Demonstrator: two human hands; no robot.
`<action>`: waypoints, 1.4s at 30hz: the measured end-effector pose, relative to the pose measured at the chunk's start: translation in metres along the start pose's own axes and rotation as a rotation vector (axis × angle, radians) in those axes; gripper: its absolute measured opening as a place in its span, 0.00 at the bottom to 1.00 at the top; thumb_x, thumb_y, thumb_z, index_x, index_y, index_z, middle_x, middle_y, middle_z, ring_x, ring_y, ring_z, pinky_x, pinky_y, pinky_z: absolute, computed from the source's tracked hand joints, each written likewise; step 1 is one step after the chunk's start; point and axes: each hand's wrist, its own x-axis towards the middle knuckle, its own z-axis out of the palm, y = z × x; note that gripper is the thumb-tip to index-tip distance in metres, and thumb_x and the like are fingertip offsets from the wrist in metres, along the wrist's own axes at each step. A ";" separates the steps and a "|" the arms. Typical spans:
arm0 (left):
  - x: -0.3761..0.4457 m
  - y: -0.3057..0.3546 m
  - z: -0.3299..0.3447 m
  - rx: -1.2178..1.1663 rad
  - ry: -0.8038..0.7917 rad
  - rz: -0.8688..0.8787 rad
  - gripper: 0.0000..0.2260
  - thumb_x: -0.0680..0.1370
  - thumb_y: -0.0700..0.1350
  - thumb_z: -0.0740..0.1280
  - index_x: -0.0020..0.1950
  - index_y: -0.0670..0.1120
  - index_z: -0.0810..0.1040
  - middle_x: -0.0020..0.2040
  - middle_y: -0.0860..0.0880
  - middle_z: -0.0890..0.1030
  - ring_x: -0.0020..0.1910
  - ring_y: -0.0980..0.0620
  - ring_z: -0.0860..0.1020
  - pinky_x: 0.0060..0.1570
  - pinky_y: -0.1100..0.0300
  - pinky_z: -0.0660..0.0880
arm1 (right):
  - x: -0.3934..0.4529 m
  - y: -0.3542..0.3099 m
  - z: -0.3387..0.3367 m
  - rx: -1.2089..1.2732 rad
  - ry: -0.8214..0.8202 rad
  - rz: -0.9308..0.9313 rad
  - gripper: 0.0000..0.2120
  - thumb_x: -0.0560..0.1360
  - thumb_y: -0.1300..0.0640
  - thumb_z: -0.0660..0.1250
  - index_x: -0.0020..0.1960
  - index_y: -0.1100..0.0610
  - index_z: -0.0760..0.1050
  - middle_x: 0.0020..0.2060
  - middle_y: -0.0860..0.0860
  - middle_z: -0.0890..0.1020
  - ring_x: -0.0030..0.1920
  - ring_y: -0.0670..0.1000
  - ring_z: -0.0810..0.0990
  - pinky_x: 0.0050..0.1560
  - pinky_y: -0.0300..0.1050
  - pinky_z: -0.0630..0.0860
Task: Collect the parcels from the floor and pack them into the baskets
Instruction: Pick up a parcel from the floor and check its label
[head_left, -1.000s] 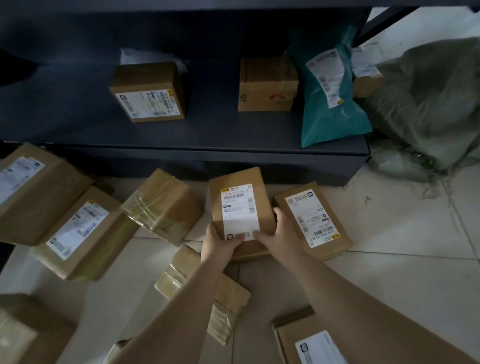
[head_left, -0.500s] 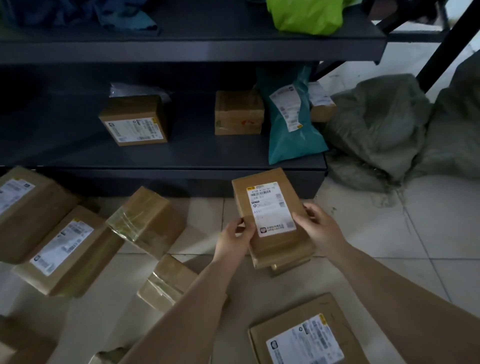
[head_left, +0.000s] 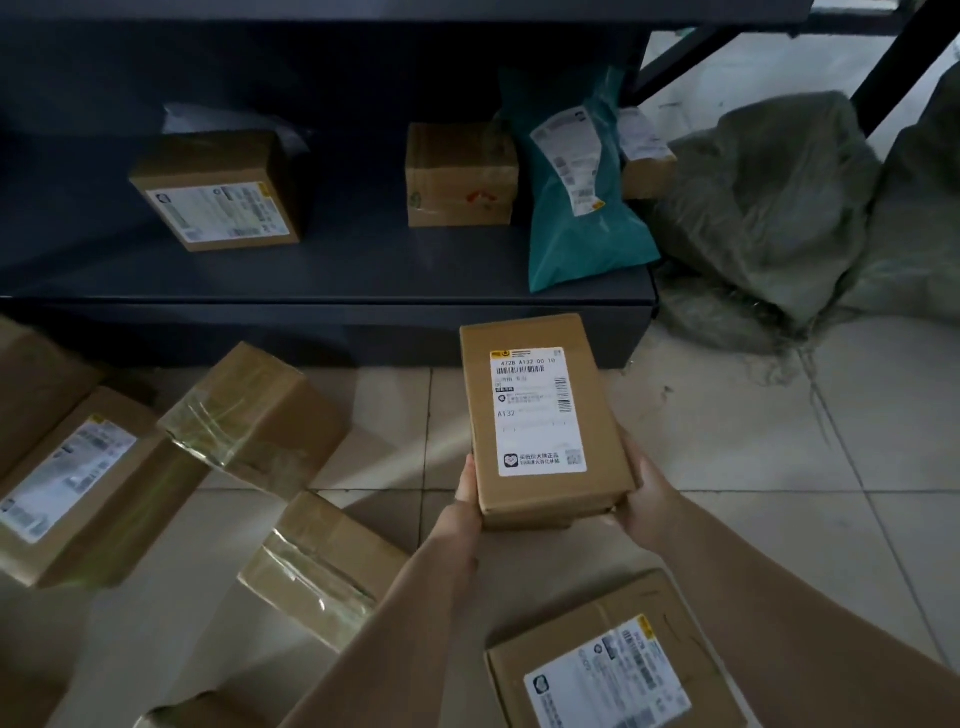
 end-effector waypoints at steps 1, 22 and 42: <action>-0.006 0.000 -0.003 0.013 0.052 -0.009 0.19 0.82 0.51 0.49 0.74 0.55 0.60 0.69 0.46 0.70 0.72 0.43 0.62 0.70 0.43 0.52 | -0.005 0.001 0.002 0.003 0.000 0.019 0.18 0.77 0.41 0.56 0.57 0.48 0.77 0.46 0.51 0.86 0.51 0.53 0.82 0.58 0.55 0.75; -0.518 0.231 -0.108 -0.266 0.265 0.029 0.28 0.67 0.69 0.65 0.56 0.49 0.75 0.55 0.49 0.78 0.57 0.46 0.75 0.59 0.43 0.66 | -0.385 -0.285 0.231 -0.075 -0.217 0.179 0.24 0.72 0.33 0.59 0.47 0.50 0.83 0.63 0.61 0.76 0.56 0.60 0.80 0.53 0.54 0.75; -1.022 0.243 -0.352 -0.645 0.638 0.566 0.22 0.66 0.68 0.68 0.46 0.52 0.77 0.46 0.50 0.79 0.45 0.50 0.76 0.33 0.57 0.72 | -0.810 -0.379 0.591 -0.422 -0.900 -0.109 0.26 0.69 0.29 0.59 0.50 0.47 0.82 0.45 0.54 0.86 0.50 0.57 0.82 0.46 0.52 0.78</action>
